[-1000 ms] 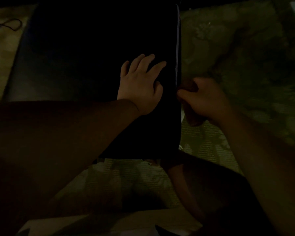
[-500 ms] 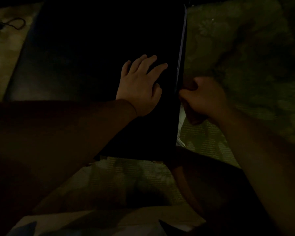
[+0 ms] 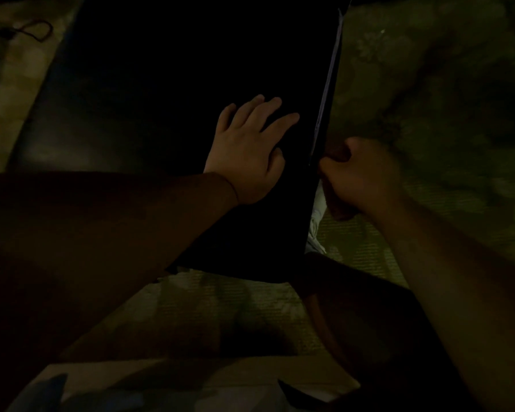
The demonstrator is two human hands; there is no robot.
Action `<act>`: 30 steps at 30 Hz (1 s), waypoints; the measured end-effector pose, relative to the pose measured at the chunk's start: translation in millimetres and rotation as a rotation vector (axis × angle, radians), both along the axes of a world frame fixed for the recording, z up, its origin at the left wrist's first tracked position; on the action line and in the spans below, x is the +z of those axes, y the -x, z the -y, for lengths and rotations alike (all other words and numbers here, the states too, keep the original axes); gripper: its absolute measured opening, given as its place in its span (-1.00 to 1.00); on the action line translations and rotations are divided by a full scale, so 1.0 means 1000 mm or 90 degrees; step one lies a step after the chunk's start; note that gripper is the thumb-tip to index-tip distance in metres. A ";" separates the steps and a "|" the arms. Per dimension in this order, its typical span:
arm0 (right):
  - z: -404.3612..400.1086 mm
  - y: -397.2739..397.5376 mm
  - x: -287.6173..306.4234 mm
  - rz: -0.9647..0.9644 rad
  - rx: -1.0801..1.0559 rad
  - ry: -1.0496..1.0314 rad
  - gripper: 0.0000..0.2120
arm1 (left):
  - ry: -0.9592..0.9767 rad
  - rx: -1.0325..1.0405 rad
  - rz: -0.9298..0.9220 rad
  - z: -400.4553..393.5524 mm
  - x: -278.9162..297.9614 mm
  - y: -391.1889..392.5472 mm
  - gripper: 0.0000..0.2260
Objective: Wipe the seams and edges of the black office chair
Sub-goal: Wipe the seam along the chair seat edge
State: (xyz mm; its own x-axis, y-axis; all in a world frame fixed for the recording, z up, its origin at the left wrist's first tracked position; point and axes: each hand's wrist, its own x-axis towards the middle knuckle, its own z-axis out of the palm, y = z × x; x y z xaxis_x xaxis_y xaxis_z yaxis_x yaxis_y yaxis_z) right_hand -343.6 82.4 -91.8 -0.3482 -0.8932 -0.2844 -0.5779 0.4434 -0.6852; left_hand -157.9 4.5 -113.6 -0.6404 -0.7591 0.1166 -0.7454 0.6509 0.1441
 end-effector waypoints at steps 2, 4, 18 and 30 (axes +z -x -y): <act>0.000 -0.002 0.002 0.023 0.010 0.012 -0.83 | 0.006 -0.004 0.004 0.000 -0.002 -0.001 -0.45; -0.001 -0.008 0.005 0.060 0.034 0.040 -0.83 | 0.007 -0.006 0.006 0.000 -0.004 -0.001 -0.44; -0.001 0.000 -0.008 0.029 -0.050 0.002 -0.86 | 0.016 -0.018 -0.003 -0.001 -0.006 -0.005 -0.46; 0.003 -0.005 -0.005 -0.028 -0.015 0.039 -0.81 | 0.027 -0.017 -0.016 -0.001 -0.009 -0.006 -0.48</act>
State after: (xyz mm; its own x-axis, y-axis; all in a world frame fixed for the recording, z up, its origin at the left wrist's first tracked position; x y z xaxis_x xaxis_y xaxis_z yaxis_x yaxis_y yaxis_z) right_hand -338.5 79.2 -97.3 -0.3807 -0.8996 -0.2141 -0.5973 0.4160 -0.6857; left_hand -152.4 5.8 -122.3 -0.6568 -0.7358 0.1648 -0.7242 0.6765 0.1337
